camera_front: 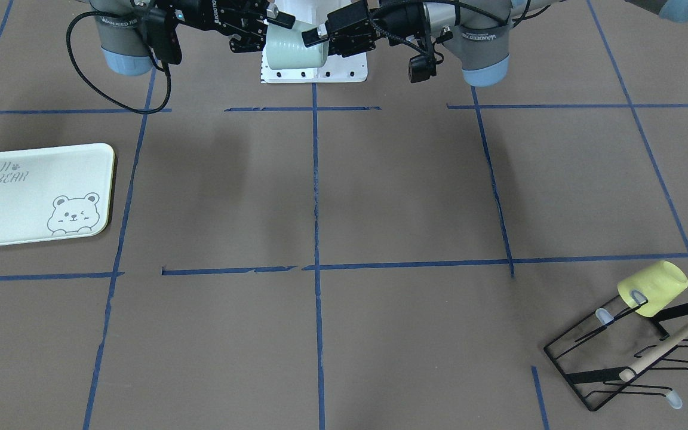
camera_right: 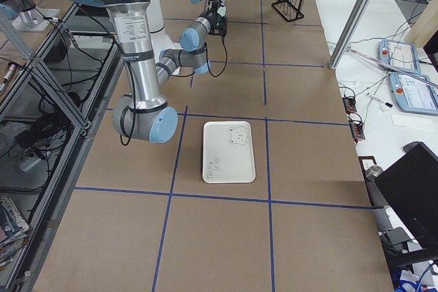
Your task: Left arm grabs green cup and hands to right arm on tray
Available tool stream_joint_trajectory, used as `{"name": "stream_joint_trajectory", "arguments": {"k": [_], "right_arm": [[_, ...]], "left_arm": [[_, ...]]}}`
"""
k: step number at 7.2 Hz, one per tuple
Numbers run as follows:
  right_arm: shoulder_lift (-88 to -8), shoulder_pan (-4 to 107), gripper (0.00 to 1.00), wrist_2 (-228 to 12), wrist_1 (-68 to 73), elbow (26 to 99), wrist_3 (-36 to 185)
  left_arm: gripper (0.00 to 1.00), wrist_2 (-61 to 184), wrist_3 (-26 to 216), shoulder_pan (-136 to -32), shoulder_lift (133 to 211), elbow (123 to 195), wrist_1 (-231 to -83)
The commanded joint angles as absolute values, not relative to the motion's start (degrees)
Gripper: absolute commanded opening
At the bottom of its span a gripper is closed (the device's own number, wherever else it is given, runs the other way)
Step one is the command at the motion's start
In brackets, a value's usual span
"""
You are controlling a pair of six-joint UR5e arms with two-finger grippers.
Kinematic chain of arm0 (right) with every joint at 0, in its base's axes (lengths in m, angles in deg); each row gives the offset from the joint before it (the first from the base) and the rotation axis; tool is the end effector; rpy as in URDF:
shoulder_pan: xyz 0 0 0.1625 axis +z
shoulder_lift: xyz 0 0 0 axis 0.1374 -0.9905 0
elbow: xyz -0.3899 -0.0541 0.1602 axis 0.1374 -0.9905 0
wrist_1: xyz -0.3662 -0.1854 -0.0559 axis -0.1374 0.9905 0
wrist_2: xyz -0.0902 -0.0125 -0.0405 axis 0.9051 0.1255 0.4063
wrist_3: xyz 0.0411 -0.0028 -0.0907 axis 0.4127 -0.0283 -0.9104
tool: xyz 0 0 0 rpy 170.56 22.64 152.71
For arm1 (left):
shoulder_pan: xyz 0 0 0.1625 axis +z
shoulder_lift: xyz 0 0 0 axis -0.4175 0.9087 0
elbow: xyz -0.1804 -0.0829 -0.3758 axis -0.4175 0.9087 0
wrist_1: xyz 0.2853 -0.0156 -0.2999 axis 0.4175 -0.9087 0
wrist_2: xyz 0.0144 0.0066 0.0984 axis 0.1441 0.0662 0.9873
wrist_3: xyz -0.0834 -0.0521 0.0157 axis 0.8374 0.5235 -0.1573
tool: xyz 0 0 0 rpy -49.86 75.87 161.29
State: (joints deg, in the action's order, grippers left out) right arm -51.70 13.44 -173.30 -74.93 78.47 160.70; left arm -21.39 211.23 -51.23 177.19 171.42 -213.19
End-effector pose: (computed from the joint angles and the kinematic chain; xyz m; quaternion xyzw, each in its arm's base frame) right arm -0.3810 -0.2954 0.2069 0.0723 -0.8866 0.1483 0.4320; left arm 0.4150 -0.3292 0.1684 -0.1685 0.8490 -0.1828 0.4663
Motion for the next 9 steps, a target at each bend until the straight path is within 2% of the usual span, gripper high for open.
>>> {"name": "stream_joint_trajectory", "arguments": {"k": [1,2,3,4,7,9], "right_arm": [[-51.9,13.5,0.24,-173.3,-74.9,78.4,160.7],[-51.9,13.5,0.24,-173.3,-74.9,78.5,160.7],[-51.8,13.5,0.18,-173.3,-74.8,78.5,160.7],[-51.8,13.5,0.02,-173.4,-74.9,78.6,160.6],[-51.8,13.5,0.00,-173.6,-75.3,79.0,160.7],[-52.4,13.5,0.00,-173.6,-74.7,78.8,160.6]], "left_arm": [[0.16,-21.4,211.2,-51.2,177.1,171.6,-213.2],[0.16,-21.4,211.2,-51.2,177.1,171.6,-213.2],[0.18,-21.4,211.4,-51.2,177.2,171.7,-213.2],[0.97,-21.5,210.9,-51.2,177.1,171.6,-213.1],[1.00,-21.3,210.2,-52.7,177.0,170.5,-212.4],[1.00,-21.2,210.9,-59.0,178.2,166.6,-212.1]]}}
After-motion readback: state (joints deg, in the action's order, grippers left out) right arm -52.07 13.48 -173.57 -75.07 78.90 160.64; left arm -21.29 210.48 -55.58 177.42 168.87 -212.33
